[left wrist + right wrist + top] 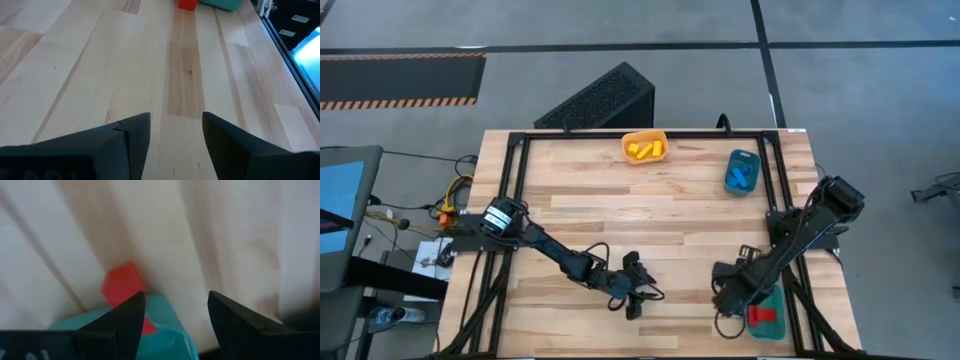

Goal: Sort & place blocks by color
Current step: Put the red block into the green bin

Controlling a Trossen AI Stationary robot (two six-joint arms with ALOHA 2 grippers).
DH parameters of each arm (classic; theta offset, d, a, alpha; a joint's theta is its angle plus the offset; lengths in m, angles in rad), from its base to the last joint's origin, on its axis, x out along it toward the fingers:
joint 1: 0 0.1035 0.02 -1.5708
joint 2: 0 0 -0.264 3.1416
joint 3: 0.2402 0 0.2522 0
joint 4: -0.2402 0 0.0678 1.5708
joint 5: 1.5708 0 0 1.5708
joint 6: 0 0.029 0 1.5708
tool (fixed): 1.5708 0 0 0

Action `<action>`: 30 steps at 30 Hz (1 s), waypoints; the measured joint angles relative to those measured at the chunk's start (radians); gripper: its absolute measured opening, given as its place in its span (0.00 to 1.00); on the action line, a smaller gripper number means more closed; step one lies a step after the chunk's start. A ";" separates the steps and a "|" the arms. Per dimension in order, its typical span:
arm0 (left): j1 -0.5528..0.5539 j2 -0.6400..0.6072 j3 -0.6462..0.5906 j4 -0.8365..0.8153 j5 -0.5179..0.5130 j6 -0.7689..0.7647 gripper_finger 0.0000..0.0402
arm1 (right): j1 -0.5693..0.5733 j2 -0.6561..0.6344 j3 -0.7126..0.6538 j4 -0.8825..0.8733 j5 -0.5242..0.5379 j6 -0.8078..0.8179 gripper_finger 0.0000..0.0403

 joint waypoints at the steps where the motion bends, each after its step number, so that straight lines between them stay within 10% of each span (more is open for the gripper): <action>1: 0.000 0.000 0.000 0.001 0.001 0.000 0.42 | 0.000 0.008 0.000 0.008 -0.002 -0.026 0.59; 16: 0.002 0.000 0.000 0.008 0.002 0.007 0.43 | 0.051 0.166 0.009 0.082 -0.052 -0.221 0.59; 30: 0.060 0.000 0.000 0.034 0.009 0.009 0.43 | 0.028 -0.009 -0.002 0.060 0.119 -0.048 0.59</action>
